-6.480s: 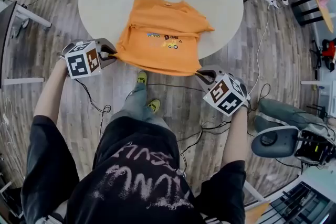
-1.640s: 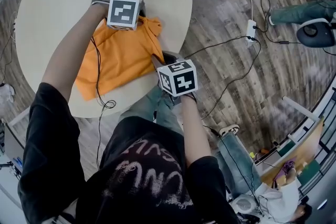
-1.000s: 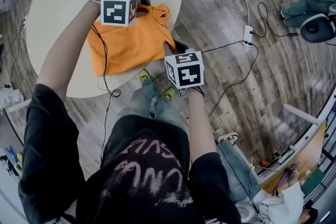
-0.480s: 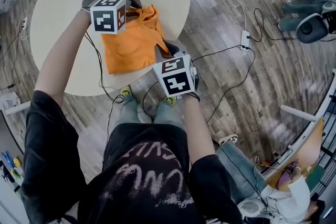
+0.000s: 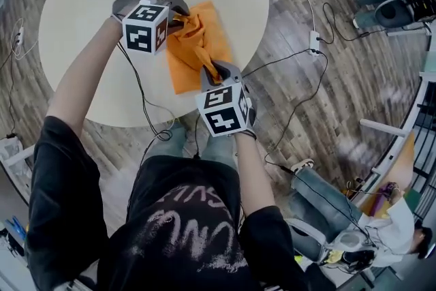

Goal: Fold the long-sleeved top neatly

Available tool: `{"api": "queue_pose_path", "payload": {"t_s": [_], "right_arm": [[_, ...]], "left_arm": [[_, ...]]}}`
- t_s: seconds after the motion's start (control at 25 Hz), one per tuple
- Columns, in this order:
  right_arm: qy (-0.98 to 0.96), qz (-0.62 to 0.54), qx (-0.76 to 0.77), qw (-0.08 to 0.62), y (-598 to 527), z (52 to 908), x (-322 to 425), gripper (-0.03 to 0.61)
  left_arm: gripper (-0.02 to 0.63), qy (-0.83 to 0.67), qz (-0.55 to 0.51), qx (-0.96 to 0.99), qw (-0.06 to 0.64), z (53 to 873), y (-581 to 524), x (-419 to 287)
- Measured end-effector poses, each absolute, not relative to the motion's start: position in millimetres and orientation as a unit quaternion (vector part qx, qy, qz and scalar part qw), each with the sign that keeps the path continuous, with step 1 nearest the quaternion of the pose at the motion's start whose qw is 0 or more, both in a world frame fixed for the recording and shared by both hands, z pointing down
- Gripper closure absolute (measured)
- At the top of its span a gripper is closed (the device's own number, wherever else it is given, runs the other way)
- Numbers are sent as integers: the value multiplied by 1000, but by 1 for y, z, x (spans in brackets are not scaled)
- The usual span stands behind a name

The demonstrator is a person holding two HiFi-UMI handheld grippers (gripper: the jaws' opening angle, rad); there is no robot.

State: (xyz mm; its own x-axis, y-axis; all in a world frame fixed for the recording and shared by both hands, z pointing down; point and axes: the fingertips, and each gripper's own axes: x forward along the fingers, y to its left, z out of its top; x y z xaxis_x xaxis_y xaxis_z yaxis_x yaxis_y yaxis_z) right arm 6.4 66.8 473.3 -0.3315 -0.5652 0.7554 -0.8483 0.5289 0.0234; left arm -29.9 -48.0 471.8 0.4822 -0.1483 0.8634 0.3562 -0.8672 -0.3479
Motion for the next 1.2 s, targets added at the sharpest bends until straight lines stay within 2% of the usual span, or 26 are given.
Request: {"api": "queue_pose_path", "payload": {"t_s": [0.4,0.72,1.0,1.12,1.2], "right_arm": [[-770,202,457,396,87,510,-57,509],[-766,229,439,409,101,544,-80,502],[-794,224,401,397,114,536,-107,442],[-803,220,408,375,116,520,-111,437],[-798,214,429,364,111,512,-101,463]], "left_arm": [[518,-91,-488,-823,275,508,-32,-80],[508,-112,-495,-815,279,553,-19,-100],[430,-83,-494,-829,248,550,-29,-125],[441,-59,-494,-833,241,534,-38,-139],[507,-34,-480,-845,233,514,-44,-140]]}}
